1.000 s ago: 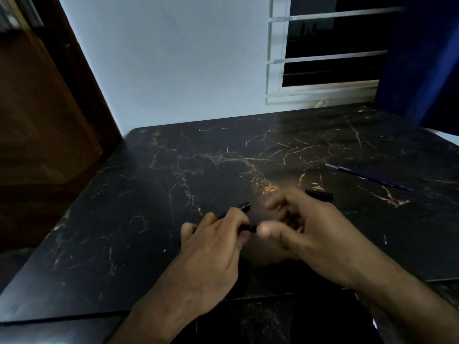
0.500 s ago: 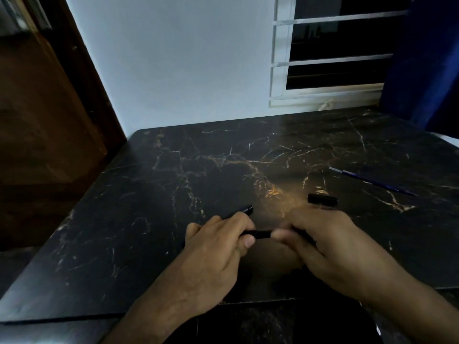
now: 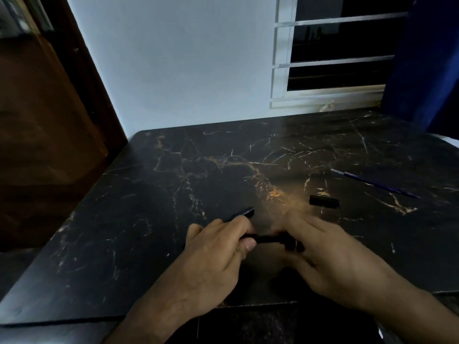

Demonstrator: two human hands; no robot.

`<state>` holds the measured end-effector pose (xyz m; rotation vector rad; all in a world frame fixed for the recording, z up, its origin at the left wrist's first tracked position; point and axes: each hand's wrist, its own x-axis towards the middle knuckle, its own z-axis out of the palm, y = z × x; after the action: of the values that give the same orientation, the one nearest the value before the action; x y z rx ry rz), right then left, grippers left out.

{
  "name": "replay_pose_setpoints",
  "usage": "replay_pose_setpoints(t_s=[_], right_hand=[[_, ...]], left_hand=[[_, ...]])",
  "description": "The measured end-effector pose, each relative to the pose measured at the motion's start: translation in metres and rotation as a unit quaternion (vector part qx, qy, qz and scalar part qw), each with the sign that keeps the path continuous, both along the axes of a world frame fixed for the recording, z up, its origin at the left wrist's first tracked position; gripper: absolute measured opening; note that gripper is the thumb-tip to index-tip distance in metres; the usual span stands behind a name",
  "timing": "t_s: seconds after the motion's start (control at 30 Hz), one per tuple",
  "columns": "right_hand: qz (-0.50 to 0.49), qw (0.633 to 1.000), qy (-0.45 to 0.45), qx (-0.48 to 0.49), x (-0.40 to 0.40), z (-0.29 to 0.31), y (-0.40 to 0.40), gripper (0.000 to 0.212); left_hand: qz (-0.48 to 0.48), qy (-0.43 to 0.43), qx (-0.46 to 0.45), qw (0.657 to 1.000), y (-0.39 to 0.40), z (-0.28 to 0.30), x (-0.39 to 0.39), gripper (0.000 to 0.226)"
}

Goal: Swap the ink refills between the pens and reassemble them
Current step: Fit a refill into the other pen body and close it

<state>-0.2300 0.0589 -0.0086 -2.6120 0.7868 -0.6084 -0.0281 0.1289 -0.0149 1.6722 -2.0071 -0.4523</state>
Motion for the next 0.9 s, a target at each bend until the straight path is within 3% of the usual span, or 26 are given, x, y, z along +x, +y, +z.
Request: replay_pose_setpoints(t_s=[0.07,0.17,0.27,0.33,0.43,0.5,0.57,0.63,0.7,0.83,0.9], right_hand=[[-0.03,0.999,0.012,-0.021,0.001,-0.002,0.001,0.014],[-0.064,0.997,0.012,-0.041,0.002,-0.001,0.002,0.044],[-0.008,1.0,0.014,-0.008,0.002,-0.001,0.002,0.033],[0.006,0.999,0.035,-0.038,0.001,-0.001,0.003,0.033],[-0.038,0.994,0.026,-0.098,0.002,-0.002,0.004,0.047],[-0.07,0.996,0.006,-0.049,0.003,-0.004,0.002,0.056],[-0.082,0.995,-0.048,0.031,0.0,-0.008,-0.002,0.042],[-0.053,0.998,-0.04,0.013,-0.001,-0.007,-0.004,0.019],[-0.02,1.0,-0.005,-0.016,-0.001,-0.008,-0.006,0.015],[-0.025,1.0,0.013,0.004,0.002,-0.011,-0.003,0.039],[-0.051,0.987,-0.037,0.149,0.004,-0.01,-0.003,0.046]], left_hand=[[-0.007,-0.006,0.004,1.0,0.0,-0.002,-0.001,0.019],[-0.003,0.016,0.01,1.0,0.0,-0.003,-0.001,0.023],[-0.006,0.016,0.005,1.0,-0.001,-0.002,0.0,0.02],[-0.012,0.008,0.007,1.0,0.0,-0.002,0.0,0.018],[-0.011,0.005,-0.016,1.0,0.0,-0.002,-0.002,0.011],[0.001,-0.004,-0.033,0.999,-0.001,-0.003,-0.004,0.009],[0.012,0.012,-0.041,0.999,-0.002,-0.003,-0.004,0.012],[0.016,0.019,-0.049,0.998,-0.004,-0.003,-0.003,0.014],[0.014,0.009,-0.051,0.999,-0.004,-0.003,-0.002,0.012],[0.01,-0.01,-0.062,0.998,-0.004,-0.003,-0.002,0.012],[0.005,-0.034,-0.086,0.996,-0.004,-0.003,-0.002,0.015]])
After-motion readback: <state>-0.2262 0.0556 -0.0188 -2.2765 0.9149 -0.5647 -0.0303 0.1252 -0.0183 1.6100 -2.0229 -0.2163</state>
